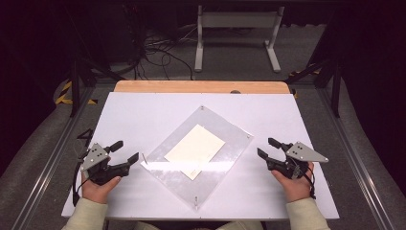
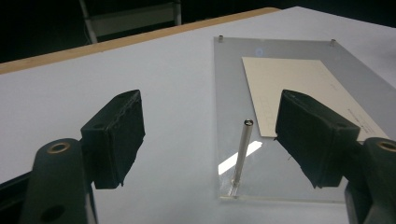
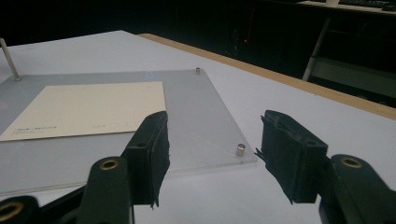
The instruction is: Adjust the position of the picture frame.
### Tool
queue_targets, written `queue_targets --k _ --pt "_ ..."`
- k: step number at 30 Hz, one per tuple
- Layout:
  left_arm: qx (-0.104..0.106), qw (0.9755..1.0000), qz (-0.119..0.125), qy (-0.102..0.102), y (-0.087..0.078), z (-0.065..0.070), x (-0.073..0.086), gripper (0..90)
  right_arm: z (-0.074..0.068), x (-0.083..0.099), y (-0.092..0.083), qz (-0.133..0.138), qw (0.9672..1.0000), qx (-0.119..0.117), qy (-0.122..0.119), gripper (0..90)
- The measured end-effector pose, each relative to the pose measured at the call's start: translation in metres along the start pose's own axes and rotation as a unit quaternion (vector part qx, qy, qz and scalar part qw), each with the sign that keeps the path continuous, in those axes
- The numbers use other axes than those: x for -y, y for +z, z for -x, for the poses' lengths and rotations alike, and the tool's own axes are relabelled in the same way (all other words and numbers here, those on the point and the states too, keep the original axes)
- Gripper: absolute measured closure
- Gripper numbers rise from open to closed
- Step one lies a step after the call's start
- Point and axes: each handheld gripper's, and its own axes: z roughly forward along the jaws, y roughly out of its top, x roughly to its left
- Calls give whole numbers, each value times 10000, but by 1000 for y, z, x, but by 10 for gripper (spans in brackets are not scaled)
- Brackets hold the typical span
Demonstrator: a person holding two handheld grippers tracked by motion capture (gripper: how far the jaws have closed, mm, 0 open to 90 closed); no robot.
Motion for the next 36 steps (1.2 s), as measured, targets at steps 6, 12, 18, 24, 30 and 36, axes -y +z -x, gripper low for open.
queue_targets --k 6,12,18,24,30,36 --pt "25 10000 -1 1 0 0 0 240 0 -1 0 31 10000 -23 -56 399" --pt "91 10000 -7 -15 0 1 1 240 -1 -2 0 29 9999 -9 -118 390" --pt "265 9996 -38 112 3 6 -1 247 -2 -2 1 28 9999 -40 -136 397" --pt "422 9986 -149 273 11 14 -3 285 -4 -2 1 -11 9998 -119 -171 409" --pt "376 9977 -335 451 20 20 -3 328 -5 -2 0 -26 9997 -188 -179 425" --pt "345 9960 -649 502 30 22 0 387 -6 -2 -2 -69 9996 -261 -113 447"
